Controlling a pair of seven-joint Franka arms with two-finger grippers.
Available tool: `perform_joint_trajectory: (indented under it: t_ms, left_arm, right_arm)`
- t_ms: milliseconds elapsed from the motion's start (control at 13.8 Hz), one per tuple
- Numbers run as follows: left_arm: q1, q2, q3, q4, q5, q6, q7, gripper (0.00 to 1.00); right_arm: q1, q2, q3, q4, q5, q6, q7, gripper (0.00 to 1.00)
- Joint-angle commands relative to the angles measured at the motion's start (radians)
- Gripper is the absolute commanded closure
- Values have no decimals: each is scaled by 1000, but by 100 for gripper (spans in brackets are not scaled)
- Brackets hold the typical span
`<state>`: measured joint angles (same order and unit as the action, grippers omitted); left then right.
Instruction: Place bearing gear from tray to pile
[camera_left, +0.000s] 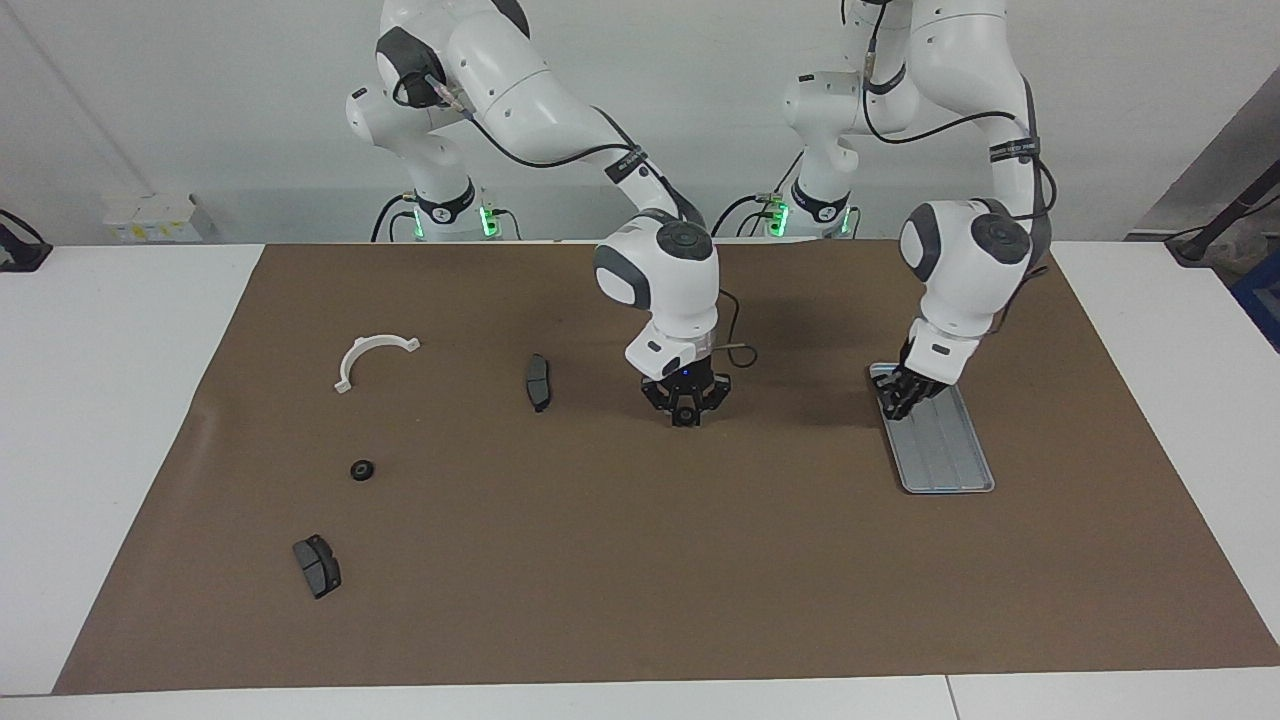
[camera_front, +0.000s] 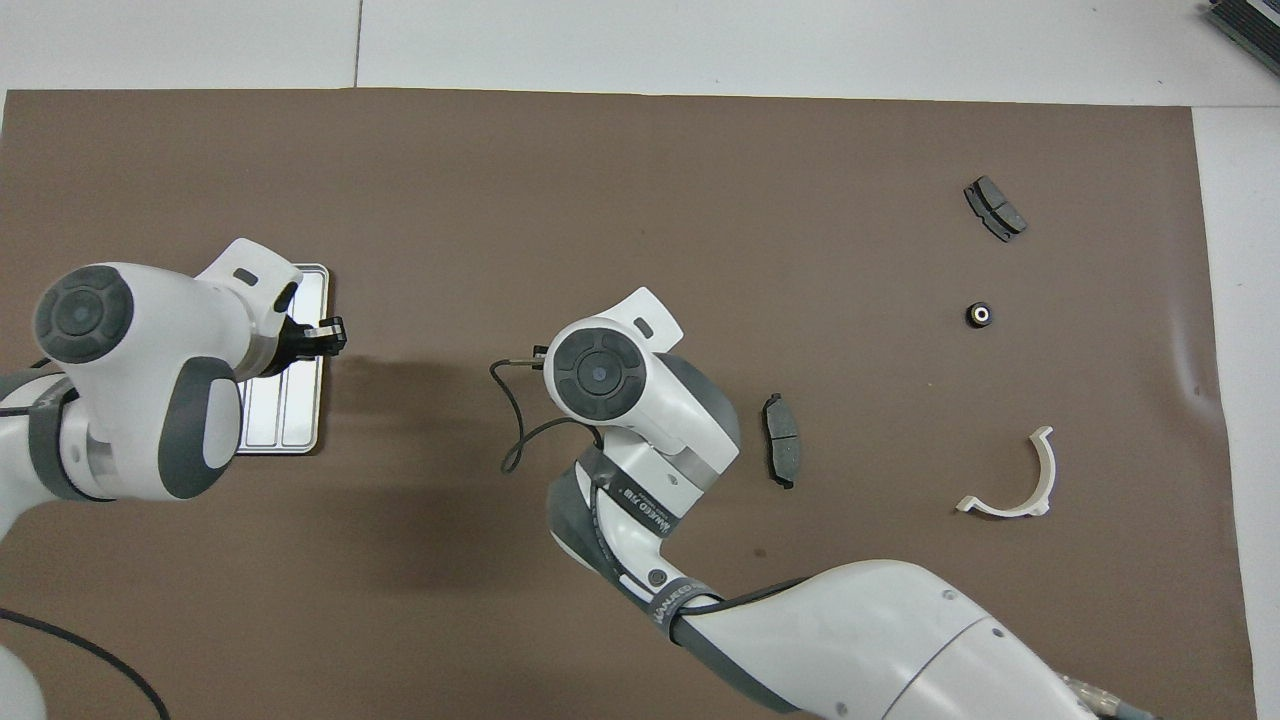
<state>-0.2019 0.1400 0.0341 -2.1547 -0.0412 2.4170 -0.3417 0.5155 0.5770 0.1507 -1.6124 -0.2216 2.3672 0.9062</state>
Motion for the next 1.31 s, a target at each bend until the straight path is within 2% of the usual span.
perform_joint_trajectory:
  t_ms: [0,145,364,582,727,800,945,1018,1091,1164,1236]
  left_arm:
    - [-138,12,13,12,6,36,-190,92]
    - [-249,12,13,4,6,88,-304,89]
    - [-378,13,13,-5,6,126,-330,84]
    - [-456,10,12,-33,6,132,-332,69]
    - [-470,13,12,-31,6,168,-355,45]
    - [-473,19,12,-30,6,192,-391,28]
    - [-459,27,15,-10,6,196,-411,0]
    - [-452,24,20,13,6,186,-410,0]
    - [-409,20,20,38,6,166,-410,0]
    - [-374,10,20,74,6,116,-410,0]
    - [-343,6,21,141,7,5,-402,0]
  right_arm:
    - [-136,-113,16,-105,-18,-3,-94,100]
    - [-216,-195,18,-209,-7,-2,-180,100]
    - [-333,-270,20,-322,5,-5,-340,100]
    - [-431,-379,20,-475,74,-8,-545,100]
    - [-475,-439,18,-565,134,-3,-666,100]
    - [-501,-447,20,-596,155,7,-711,100]
    - [-522,-466,18,-648,166,44,-743,100]
    - [-538,-471,18,-664,166,49,-748,91]
    - [-552,-474,18,-670,166,47,-772,68]
    - [-560,-474,18,-669,166,40,-786,27]
    - [-560,-474,18,-663,168,40,-785,0]
